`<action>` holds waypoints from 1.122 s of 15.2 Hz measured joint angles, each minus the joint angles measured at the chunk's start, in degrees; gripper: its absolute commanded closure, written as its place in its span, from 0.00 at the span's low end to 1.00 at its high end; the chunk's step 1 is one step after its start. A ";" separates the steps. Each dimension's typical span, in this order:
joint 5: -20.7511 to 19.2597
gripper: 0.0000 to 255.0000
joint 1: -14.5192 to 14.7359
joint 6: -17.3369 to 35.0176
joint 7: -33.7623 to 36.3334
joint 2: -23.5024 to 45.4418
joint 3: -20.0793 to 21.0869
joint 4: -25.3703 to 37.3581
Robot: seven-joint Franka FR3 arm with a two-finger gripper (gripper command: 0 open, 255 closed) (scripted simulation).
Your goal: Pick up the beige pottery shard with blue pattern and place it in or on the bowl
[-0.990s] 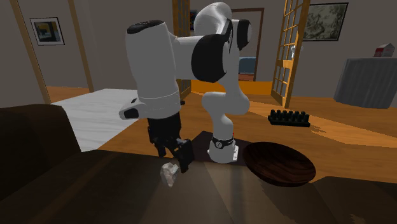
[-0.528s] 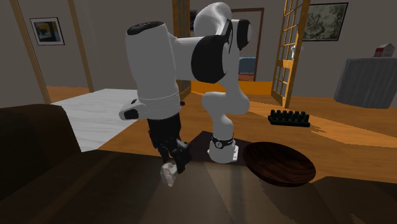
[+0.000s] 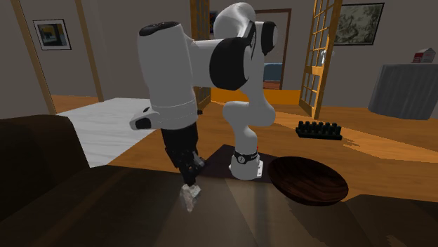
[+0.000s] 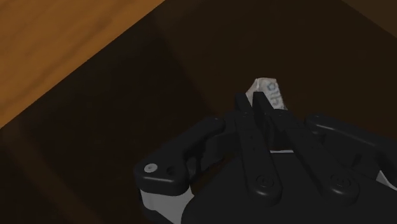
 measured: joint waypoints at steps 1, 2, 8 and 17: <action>-0.01 1.00 0.00 -0.03 0.00 0.10 -0.03 0.07; 0.04 1.00 0.07 -0.37 0.00 0.11 0.03 0.35; -5.44 0.00 1.97 4.83 -7.05 -3.48 1.86 -3.05; -11.91 0.00 2.92 17.08 -14.58 -3.93 2.66 -9.47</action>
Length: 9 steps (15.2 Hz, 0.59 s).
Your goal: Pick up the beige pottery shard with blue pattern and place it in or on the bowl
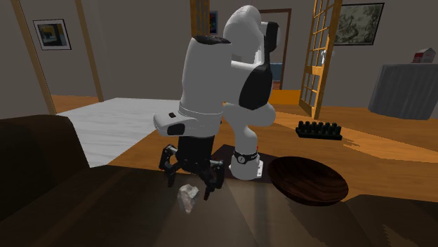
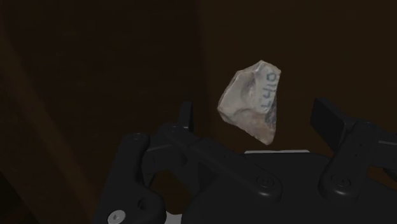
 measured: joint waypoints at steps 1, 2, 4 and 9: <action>-0.04 0.00 0.00 0.26 0.04 0.10 0.00 -0.15; -0.07 0.00 0.00 0.42 0.08 0.17 0.01 -0.22; -0.09 0.00 -0.01 0.51 0.08 0.20 0.00 -0.26; -0.13 1.00 -0.06 0.51 0.08 0.14 -0.05 -0.22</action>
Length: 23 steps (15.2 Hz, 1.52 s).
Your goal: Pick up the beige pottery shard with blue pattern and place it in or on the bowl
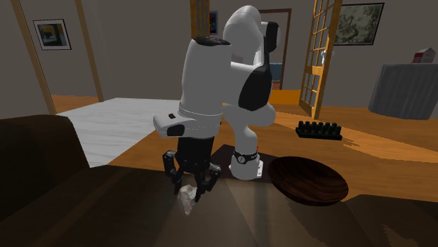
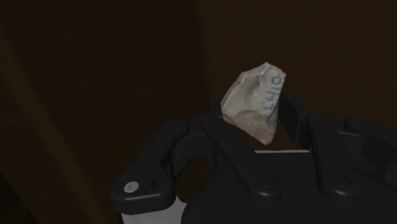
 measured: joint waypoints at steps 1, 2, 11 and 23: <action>0.00 1.00 -0.01 -0.03 -0.01 -0.05 -0.01 0.03; 0.01 1.00 0.00 0.01 -0.01 -0.06 0.00 0.03; 0.27 1.00 0.13 -1.49 -0.25 -0.53 0.11 0.91; 1.34 1.00 0.33 -10.65 -2.06 -2.89 0.15 7.84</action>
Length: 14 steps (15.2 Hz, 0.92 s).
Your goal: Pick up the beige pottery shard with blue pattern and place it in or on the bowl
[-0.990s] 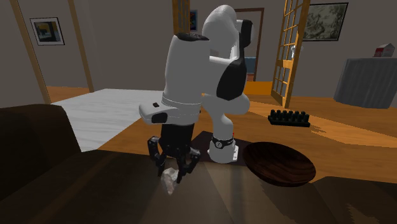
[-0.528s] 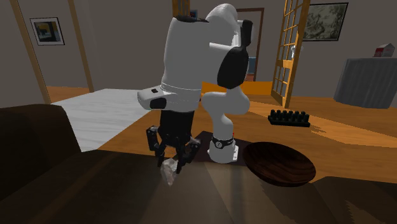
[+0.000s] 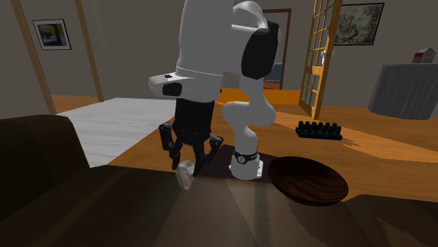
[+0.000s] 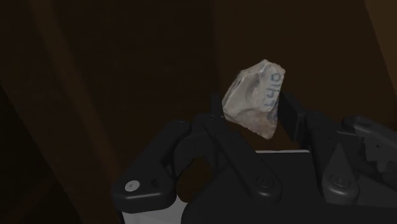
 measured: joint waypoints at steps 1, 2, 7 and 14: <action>0.08 1.00 0.02 -0.71 -0.13 -0.30 0.00 0.40; 0.15 1.00 0.04 -1.40 -0.25 -0.63 0.01 0.77; 0.41 1.00 0.05 -5.29 -0.97 -0.73 0.01 4.64; 1.70 1.00 2.74 -8.07 4.65 -5.94 3.94 1.24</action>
